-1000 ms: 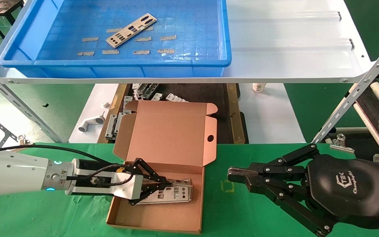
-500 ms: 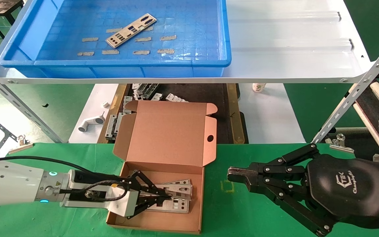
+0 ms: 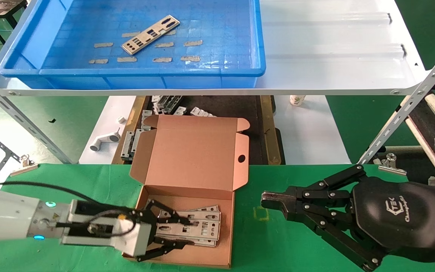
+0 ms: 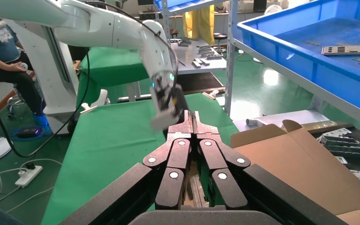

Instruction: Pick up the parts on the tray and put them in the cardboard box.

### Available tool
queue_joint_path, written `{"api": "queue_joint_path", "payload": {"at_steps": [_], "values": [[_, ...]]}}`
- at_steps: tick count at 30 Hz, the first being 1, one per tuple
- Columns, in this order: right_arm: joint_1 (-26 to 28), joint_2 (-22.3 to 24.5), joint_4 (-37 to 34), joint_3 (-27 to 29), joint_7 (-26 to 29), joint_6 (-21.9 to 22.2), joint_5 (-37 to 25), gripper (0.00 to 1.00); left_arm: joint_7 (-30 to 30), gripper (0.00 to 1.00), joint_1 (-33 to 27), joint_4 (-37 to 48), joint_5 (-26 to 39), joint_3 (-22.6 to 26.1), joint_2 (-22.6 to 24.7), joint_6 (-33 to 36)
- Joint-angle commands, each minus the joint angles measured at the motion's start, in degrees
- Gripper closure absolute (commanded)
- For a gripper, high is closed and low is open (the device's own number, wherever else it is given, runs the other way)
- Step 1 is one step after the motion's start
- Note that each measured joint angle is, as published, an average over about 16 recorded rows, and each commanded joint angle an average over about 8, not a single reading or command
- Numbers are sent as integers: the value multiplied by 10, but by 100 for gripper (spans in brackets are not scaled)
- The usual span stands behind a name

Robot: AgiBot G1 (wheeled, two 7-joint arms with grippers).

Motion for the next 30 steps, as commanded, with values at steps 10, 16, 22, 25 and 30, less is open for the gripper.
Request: {"api": "queue_joint_path", "payload": {"at_steps": [10,16,22,25,30], "values": [[0,0,0,0,0,0,0,0,-86,0,-5,-18,-60,-29,-23,44],[0,0,0,0,0,0,0,0,-126,0,13,-45,-72,-60,-34,47],[0,0,0,0,0,0,0,0,-170,0,30,-73,-84,-92,-45,51],[0,0,0,0,0,0,0,0,-192,0,39,-87,-91,-108,-51,53],[0,0,0,0,0,0,0,0,-228,0,54,-111,-101,-134,-61,57]]}}
